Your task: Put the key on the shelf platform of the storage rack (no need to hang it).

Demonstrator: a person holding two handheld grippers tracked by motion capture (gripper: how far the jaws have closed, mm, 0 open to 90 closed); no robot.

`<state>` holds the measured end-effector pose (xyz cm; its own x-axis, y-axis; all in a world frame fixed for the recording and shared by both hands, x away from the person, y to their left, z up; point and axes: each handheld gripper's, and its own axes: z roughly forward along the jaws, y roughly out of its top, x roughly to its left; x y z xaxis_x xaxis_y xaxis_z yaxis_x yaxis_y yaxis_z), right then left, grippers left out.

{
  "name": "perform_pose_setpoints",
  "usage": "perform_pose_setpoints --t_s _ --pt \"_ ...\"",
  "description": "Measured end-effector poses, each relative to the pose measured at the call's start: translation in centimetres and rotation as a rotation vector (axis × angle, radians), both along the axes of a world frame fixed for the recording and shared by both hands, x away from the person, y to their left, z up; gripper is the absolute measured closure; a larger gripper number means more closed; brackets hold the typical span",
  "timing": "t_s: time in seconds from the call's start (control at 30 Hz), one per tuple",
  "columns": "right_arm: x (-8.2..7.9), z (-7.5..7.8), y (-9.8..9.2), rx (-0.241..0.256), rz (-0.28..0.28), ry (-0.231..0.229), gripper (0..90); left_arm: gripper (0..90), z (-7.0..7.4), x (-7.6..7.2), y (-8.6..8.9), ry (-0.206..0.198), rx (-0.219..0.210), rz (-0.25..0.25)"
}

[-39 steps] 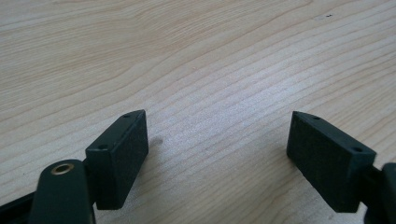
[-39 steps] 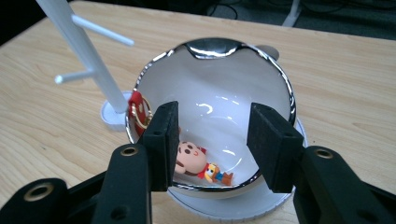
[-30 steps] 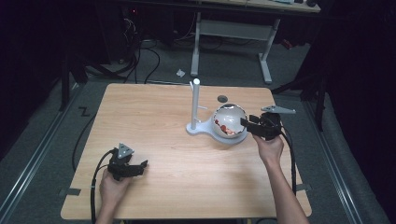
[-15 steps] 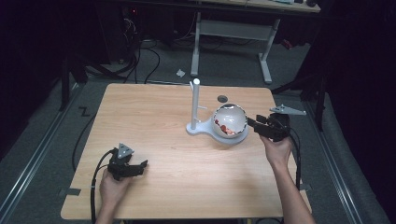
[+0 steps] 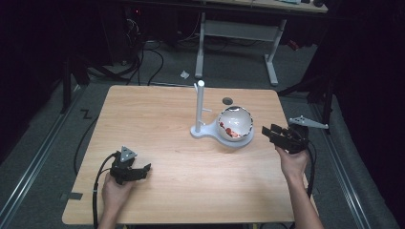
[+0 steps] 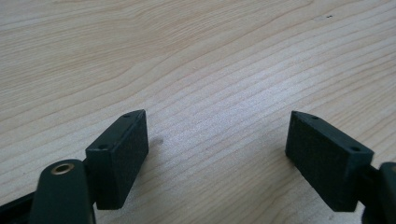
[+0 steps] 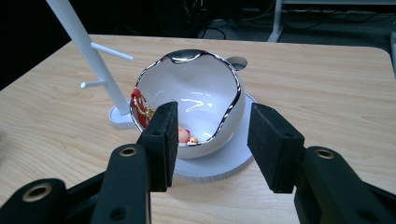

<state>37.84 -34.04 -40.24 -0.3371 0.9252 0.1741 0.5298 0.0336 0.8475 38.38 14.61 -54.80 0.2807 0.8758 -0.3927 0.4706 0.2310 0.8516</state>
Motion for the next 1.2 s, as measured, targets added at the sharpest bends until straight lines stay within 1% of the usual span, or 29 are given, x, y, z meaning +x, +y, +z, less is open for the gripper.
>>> perform_pose_setpoints --t_s 0.03,0.07,0.13,0.17,0.2,0.3,0.37,0.47,0.63,0.7,0.8,0.87,1.07,1.13,1.2 --pt "-0.4 0.0 -0.2 0.001 -0.003 0.001 53.6 21.5 0.0 0.0 0.0 0.000 0.000 0.000" --pt "-0.4 0.0 -0.2 0.001 -0.003 0.001 53.6 21.5 0.0 0.0 0.0 0.000 0.000 0.000" --pt "-0.9 -0.2 -0.5 0.001 -0.008 0.004 53.6 21.5 0.0 0.0 0.0 0.000 0.000 0.000" --pt "-1.3 -0.3 -0.8 0.011 -0.009 -0.006 53.5 21.5 0.0 0.0 0.0 0.000 0.000 0.000" --pt "-1.3 -0.3 -0.8 0.011 -0.009 -0.006 53.5 21.5 0.0 0.0 0.0 0.000 0.000 0.000" --pt "-2.2 -0.5 -1.1 0.029 -0.013 -0.018 53.5 21.5 0.0 0.0 0.0 0.000 0.001 0.001" --pt "-2.8 -0.6 -1.2 0.030 -0.008 -0.023 53.4 21.5 0.0 0.0 0.0 -0.001 0.001 0.001" --pt "-3.2 -0.6 -1.1 0.021 -0.009 -0.026 53.3 21.5 0.0 0.0 0.0 0.000 0.000 0.001" --pt "-4.1 -0.8 -1.0 0.037 0.002 -0.046 53.2 21.2 0.0 0.0 0.0 -0.001 0.002 0.001" --pt "-4.4 -0.9 -0.8 0.038 0.007 -0.045 53.2 21.2 0.0 0.0 0.0 -0.001 0.002 0.001" --pt "-4.8 -1.0 -0.5 0.032 0.016 -0.057 53.1 21.2 0.0 0.0 0.0 -0.001 0.001 0.001" --pt "-5.2 -1.1 -0.4 0.040 0.022 -0.064 53.1 21.2 0.0 0.0 0.0 -0.001 0.002 0.001" --pt "-5.6 -1.3 -0.1 0.042 0.030 -0.063 53.1 21.1 0.0 0.0 0.0 -0.001 0.001 0.001" --pt "-5.9 -1.4 0.0 0.046 0.033 -0.073 53.1 21.1 0.0 0.0 0.0 -0.001 0.001 0.001" --pt "-6.0 -1.5 0.1 0.050 0.034 -0.072 53.1 21.2 0.0 0.0 0.0 -0.001 0.001 0.001"
